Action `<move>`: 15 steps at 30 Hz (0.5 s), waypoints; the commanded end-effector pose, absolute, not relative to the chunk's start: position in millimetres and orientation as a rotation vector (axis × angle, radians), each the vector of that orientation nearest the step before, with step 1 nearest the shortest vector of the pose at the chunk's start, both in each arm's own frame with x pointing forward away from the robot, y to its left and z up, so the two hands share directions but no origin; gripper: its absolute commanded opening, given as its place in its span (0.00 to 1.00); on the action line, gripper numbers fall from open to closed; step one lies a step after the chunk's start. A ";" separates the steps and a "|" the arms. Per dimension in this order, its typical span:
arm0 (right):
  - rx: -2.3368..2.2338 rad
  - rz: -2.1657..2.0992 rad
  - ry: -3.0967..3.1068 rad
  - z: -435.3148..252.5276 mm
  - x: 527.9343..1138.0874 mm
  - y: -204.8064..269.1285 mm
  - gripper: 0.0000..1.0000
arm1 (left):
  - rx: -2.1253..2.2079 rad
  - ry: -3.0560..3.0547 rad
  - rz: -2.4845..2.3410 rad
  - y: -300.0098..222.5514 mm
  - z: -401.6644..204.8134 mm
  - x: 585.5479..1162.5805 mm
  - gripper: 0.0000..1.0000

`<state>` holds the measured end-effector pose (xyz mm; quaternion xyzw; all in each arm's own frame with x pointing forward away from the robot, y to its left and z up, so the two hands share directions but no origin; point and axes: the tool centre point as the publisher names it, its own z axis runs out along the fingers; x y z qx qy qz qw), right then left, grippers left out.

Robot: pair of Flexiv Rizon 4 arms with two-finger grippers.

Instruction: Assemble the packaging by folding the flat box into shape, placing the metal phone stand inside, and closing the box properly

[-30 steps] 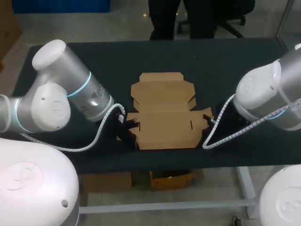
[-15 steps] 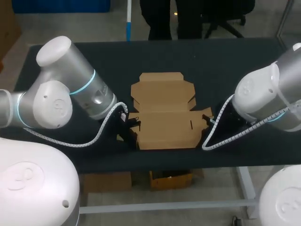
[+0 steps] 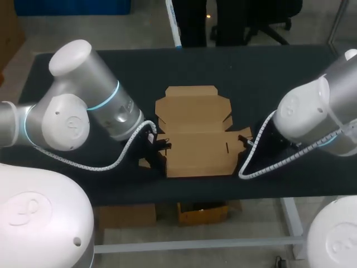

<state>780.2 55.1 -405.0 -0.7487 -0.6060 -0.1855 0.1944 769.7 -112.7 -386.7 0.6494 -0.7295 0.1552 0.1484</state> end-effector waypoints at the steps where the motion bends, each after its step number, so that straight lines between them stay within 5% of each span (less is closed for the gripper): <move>1: -2.112 -0.521 -1.706 -401.7 777.1 56.2 0.00 | 1.874 -2.104 0.443 -114.1 -386.0 767.5 0.00; 15: -2.108 -0.508 -1.723 -402.5 778.0 64.2 0.00 | 1.850 -2.117 0.432 -122.8 -388.9 765.9 0.00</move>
